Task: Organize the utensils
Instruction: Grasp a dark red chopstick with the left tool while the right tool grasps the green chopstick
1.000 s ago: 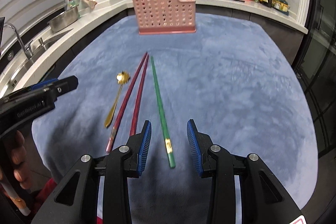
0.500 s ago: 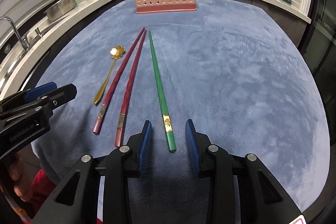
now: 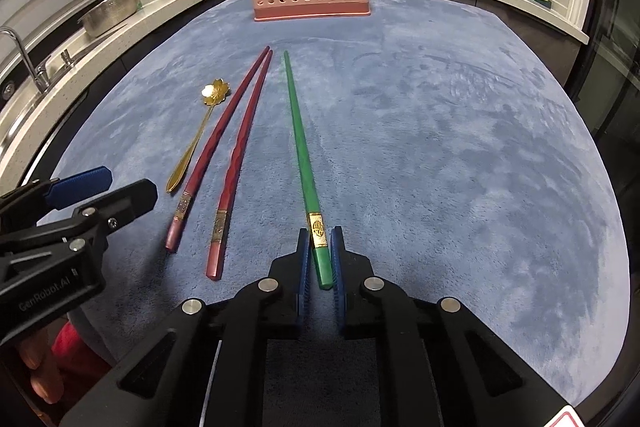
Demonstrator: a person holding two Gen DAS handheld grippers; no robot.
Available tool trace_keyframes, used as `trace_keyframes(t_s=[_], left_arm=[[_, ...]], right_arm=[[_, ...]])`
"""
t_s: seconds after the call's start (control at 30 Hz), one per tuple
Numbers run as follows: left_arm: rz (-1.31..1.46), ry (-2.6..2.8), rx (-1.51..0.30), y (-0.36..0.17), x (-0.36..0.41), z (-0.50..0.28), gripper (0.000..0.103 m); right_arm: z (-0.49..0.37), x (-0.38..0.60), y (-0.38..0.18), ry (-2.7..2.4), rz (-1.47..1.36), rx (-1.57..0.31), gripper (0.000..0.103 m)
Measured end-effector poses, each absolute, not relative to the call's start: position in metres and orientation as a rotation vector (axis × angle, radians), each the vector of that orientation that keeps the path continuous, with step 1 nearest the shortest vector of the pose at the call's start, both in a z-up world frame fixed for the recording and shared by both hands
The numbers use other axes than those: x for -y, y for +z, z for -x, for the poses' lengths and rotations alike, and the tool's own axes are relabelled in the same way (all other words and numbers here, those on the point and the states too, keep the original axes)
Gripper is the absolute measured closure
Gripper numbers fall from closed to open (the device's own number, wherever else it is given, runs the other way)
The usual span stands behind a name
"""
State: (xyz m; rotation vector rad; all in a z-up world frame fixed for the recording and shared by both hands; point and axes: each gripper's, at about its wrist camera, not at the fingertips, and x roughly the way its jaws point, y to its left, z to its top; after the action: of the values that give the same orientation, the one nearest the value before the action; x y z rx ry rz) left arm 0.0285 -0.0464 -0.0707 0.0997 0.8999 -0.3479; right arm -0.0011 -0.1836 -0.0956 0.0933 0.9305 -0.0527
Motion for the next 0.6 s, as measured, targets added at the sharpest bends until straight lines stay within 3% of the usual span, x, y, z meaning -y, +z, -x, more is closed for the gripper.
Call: trace_keyframes(t_s=[0.43, 0.6], left_arm=[[-0.103, -0.377, -0.952, -0.089, 0.058, -0.032, 0.047], [-0.109, -0.374, -0.951, -0.091, 0.059, -0.032, 0.053]], right_arm=[[0.004, 0.188, -0.096, -0.064, -0.116, -0.927, 0.095], [0.005, 0.188, -0.096, -0.064, -0.117, -0.927, 0.095]])
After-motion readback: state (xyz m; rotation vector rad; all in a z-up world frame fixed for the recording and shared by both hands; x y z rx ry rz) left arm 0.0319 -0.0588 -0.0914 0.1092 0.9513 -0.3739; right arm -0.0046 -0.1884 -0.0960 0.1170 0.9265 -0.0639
